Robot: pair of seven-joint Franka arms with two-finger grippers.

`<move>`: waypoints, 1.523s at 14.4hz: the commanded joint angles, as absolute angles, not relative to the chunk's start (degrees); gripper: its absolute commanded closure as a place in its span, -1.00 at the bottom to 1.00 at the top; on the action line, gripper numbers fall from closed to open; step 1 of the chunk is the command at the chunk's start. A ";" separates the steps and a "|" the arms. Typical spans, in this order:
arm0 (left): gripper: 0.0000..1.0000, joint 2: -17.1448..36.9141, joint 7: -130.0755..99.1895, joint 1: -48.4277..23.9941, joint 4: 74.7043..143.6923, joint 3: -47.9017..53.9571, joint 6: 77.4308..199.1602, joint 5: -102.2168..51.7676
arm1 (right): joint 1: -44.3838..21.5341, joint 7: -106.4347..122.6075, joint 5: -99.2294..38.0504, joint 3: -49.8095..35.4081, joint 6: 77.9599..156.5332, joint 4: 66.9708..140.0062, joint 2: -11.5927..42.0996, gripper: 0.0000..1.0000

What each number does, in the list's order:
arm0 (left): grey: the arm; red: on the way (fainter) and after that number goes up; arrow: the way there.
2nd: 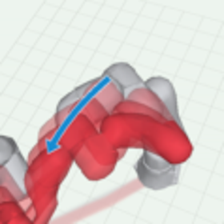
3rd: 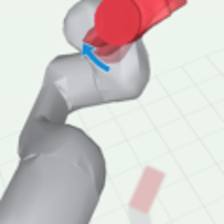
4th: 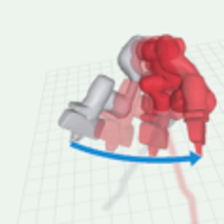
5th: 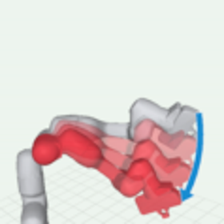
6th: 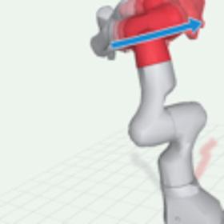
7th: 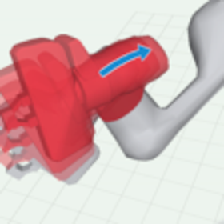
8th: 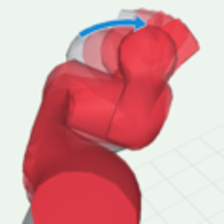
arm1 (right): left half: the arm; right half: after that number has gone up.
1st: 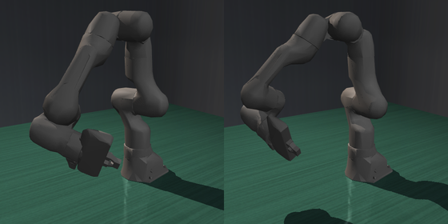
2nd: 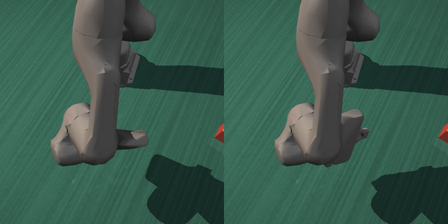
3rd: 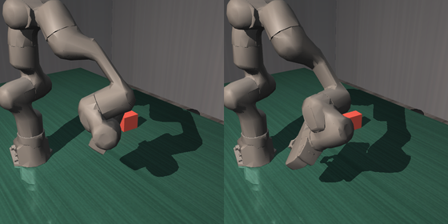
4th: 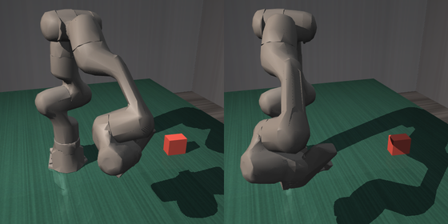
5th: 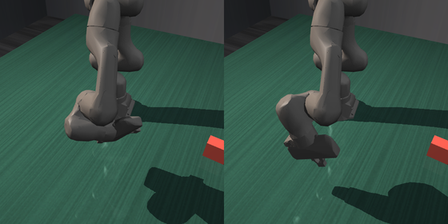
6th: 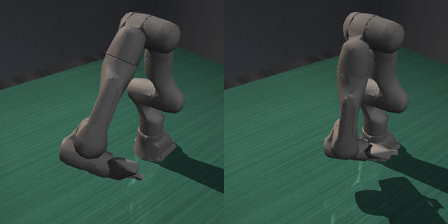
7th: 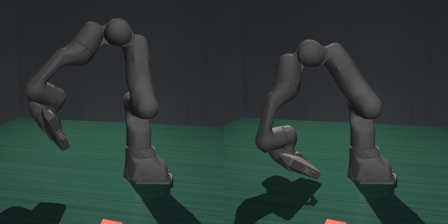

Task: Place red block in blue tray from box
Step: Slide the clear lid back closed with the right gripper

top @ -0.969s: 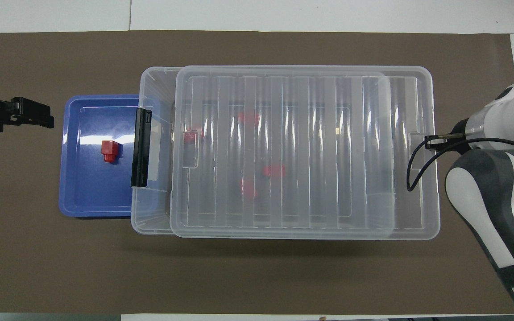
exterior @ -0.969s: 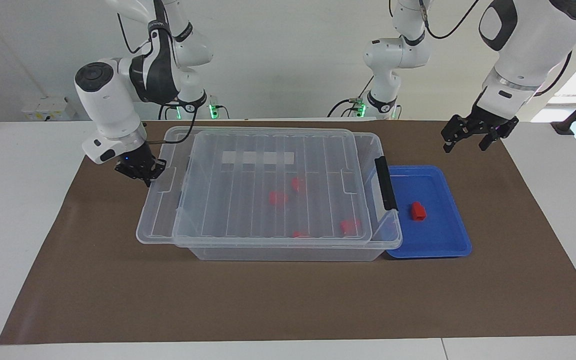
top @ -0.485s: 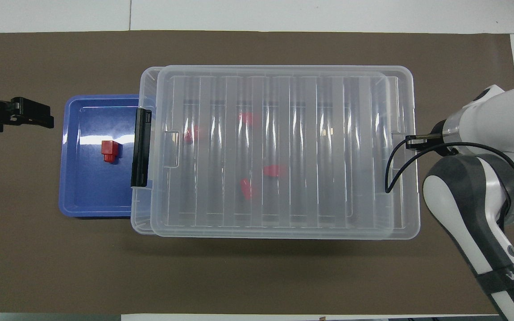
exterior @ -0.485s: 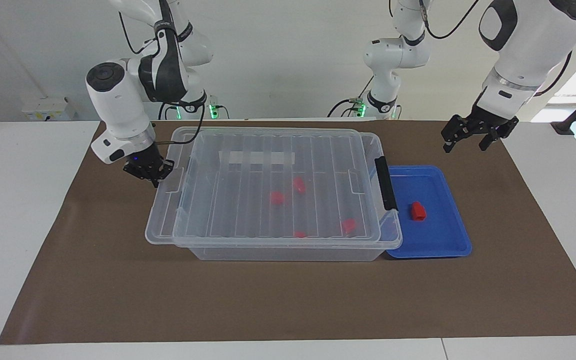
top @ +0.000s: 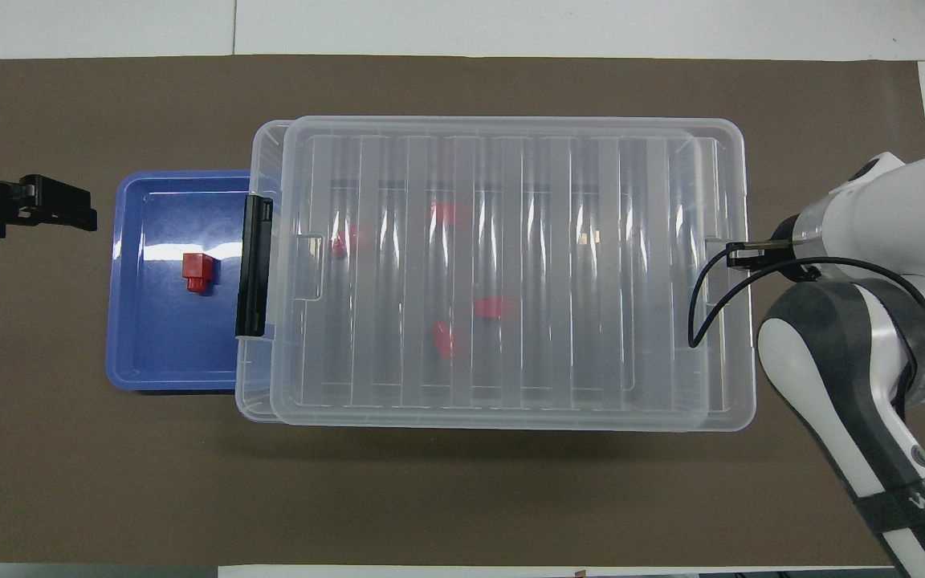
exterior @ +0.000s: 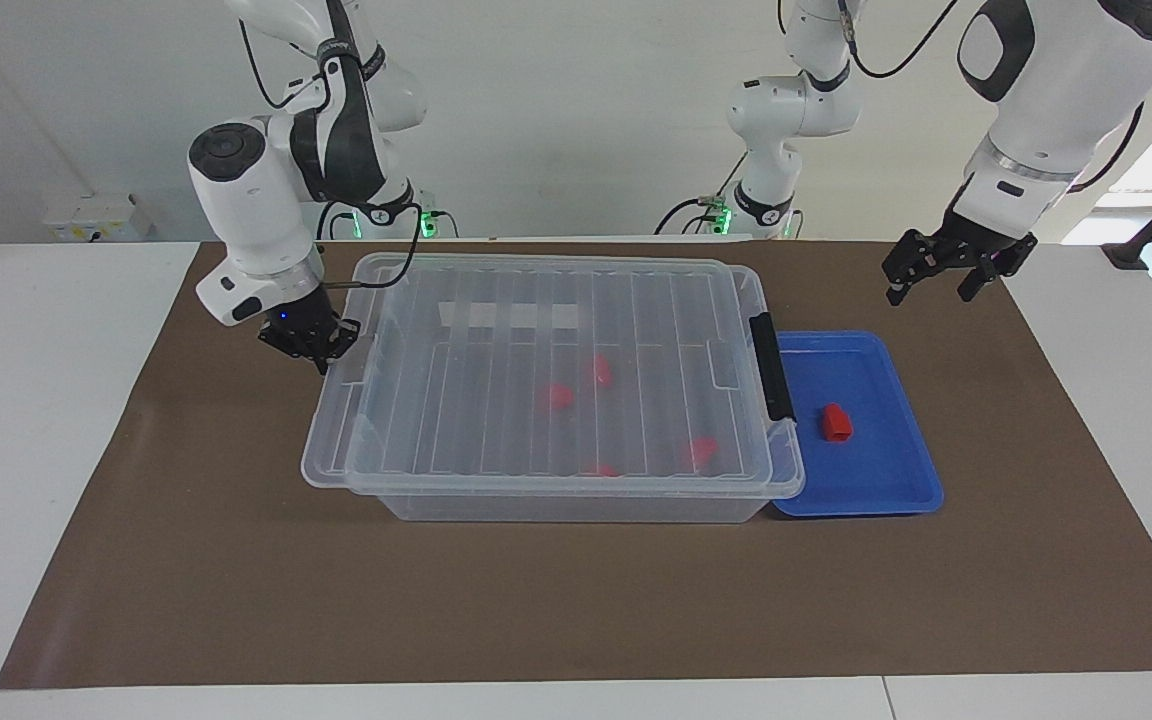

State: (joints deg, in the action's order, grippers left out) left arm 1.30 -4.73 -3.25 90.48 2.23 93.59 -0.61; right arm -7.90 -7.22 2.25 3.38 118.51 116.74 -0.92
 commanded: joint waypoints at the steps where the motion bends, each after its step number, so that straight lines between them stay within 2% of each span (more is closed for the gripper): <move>1: -1.00 -0.35 -5.19 -2.90 92.11 2.37 93.16 -0.35 | -8.44 -8.88 1.67 2.20 119.89 117.34 0.53 1.00; 8: -1.00 -0.35 -5.19 -2.90 92.11 2.37 93.16 -0.35 | -8.44 -8.96 1.67 2.20 116.99 114.26 1.49 1.00; 22: -1.00 -0.35 -5.19 -2.90 92.11 2.37 93.16 -0.35 | -8.35 -8.97 0.97 1.67 115.67 114.00 1.49 1.00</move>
